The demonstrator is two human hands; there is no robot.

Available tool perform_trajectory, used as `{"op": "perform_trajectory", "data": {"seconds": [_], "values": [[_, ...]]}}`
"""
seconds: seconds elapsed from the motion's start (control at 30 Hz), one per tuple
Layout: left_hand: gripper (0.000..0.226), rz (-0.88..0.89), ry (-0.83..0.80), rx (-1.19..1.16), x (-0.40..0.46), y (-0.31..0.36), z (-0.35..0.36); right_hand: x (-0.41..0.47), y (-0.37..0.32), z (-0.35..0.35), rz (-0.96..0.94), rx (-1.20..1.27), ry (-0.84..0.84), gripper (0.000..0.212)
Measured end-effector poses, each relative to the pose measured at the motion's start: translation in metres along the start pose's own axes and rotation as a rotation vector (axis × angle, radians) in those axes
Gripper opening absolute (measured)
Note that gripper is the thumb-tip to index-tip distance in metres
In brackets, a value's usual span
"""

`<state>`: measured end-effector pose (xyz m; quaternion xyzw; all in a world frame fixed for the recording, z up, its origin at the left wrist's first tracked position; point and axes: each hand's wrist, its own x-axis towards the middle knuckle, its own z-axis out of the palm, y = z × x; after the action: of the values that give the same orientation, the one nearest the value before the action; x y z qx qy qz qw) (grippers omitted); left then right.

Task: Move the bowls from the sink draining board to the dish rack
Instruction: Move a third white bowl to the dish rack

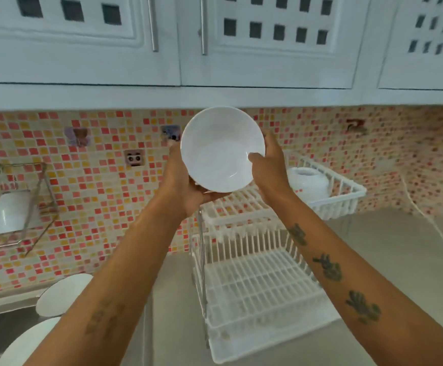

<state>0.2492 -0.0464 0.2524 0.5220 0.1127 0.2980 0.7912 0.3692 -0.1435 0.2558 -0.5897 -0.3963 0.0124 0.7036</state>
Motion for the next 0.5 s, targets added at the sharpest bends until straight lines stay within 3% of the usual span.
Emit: {"op": "perform_trajectory", "data": {"seconds": [0.23, 0.33, 0.43, 0.5], "values": [[0.055, -0.163, -0.231, -0.036, 0.045, -0.036, 0.067, 0.019, 0.014, -0.090, 0.044, -0.024, 0.101, 0.043], [0.063, -0.210, -0.215, -0.014, 0.062, -0.041, 0.088, 0.030, 0.023, -0.118, 0.082, -0.013, 0.097, 0.043], [0.056, -0.154, -0.157, 0.107, 0.076, -0.043, 0.109, 0.044, 0.033, -0.137, 0.151, 0.042, 0.094, 0.061], [0.047, -0.050, -0.155, 0.290, 0.084, -0.046, 0.120, 0.053, 0.040, -0.147, 0.155, 0.083, 0.088, 0.054]]}}
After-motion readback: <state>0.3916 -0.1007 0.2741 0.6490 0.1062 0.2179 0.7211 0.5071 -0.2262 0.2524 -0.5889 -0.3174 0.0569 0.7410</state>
